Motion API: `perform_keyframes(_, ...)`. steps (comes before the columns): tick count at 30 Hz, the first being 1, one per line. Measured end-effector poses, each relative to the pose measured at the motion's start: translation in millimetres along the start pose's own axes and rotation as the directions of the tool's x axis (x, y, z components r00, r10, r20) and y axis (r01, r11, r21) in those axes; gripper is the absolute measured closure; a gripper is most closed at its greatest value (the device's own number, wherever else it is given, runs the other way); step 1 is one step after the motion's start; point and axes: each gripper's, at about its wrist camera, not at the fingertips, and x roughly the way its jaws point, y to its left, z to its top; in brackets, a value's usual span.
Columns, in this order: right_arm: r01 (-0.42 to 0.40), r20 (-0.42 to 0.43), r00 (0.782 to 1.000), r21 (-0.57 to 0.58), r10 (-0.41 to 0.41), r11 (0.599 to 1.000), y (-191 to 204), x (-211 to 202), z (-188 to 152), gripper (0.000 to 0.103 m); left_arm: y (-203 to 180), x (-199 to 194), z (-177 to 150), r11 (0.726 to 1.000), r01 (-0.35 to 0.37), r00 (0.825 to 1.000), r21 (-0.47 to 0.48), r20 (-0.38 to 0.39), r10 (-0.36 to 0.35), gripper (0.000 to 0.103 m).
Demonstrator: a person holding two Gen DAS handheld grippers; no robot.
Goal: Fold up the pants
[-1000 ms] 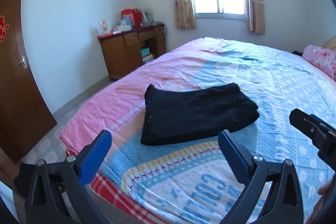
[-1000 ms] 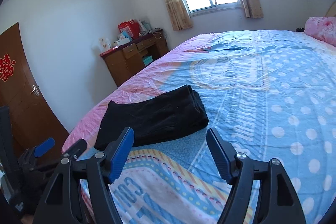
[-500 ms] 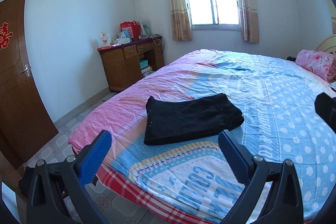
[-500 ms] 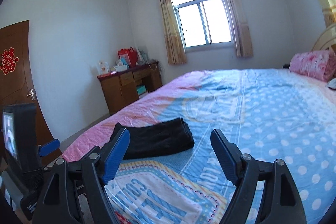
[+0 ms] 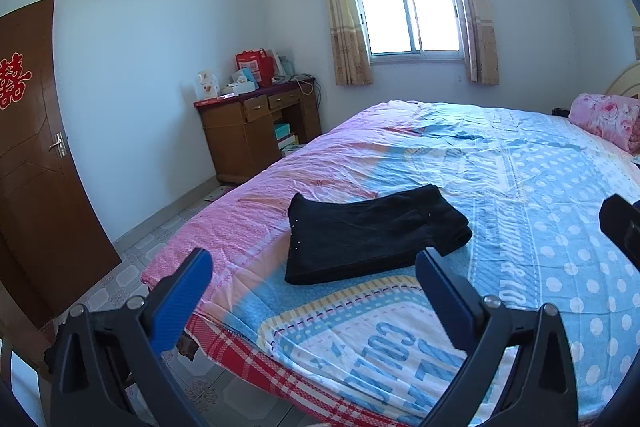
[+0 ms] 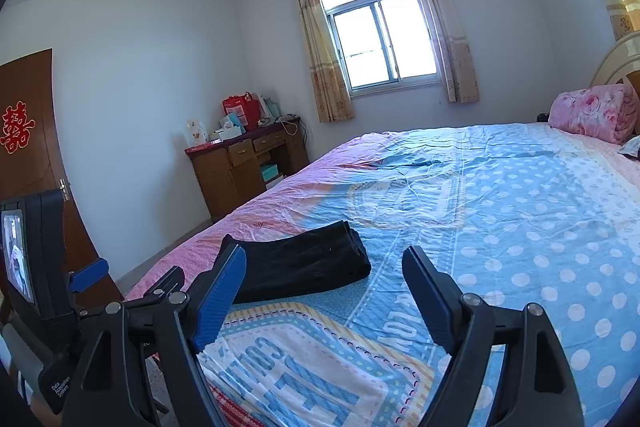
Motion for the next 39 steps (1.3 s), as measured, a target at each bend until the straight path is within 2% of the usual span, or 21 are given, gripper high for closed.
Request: perform_keyframes(39,0.015,-0.017,1.000,0.028,-0.015,1.000,-5.9,-2.8,-2.6,0.021,-2.8,2.9,-2.7,1.000,-0.013,1.000,-0.004,-0.018,0.013,0.000)
